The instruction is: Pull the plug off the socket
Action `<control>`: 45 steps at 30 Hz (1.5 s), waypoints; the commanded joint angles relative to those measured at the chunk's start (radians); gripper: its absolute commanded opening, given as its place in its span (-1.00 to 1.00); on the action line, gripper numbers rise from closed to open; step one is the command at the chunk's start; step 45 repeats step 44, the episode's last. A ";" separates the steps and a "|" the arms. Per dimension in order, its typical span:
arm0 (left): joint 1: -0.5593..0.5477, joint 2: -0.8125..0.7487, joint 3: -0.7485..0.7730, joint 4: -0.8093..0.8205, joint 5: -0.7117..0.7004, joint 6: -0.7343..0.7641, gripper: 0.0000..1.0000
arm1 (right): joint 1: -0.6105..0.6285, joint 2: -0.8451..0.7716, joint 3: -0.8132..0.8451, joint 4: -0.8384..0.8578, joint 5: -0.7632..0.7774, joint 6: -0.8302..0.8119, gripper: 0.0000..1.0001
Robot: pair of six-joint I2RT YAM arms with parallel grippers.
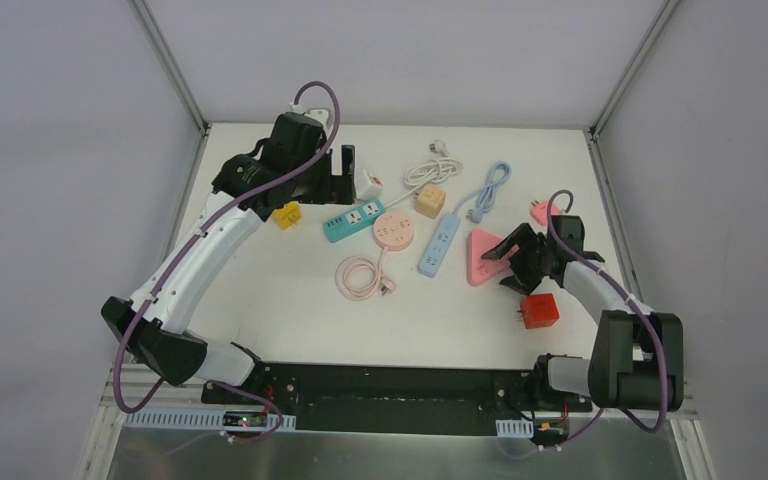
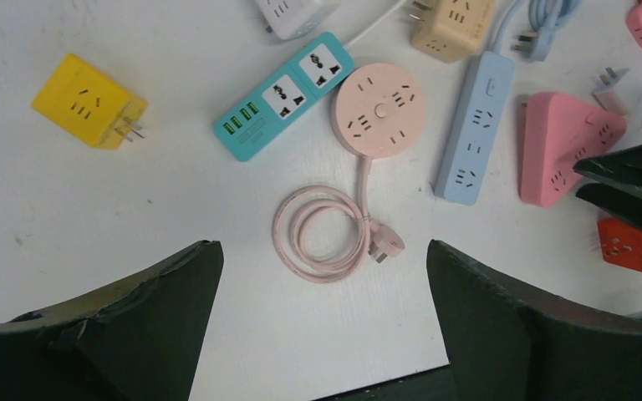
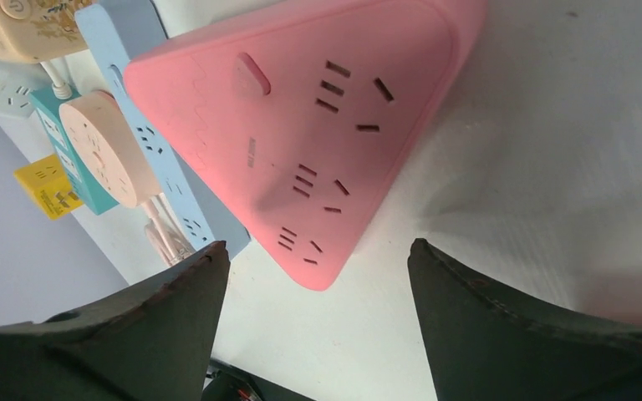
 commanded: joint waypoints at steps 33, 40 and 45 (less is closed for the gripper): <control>0.011 -0.813 -0.440 -0.037 -0.466 -0.088 0.98 | -0.002 -0.888 0.715 -0.679 1.185 -0.190 0.98; 0.011 -0.833 -0.422 -0.028 -0.490 -0.041 0.98 | -0.005 -0.901 0.744 -0.695 1.173 -0.187 0.98; 0.011 -0.839 -0.427 -0.008 -0.478 -0.021 0.98 | -0.006 -0.907 0.729 -0.716 1.160 -0.158 0.97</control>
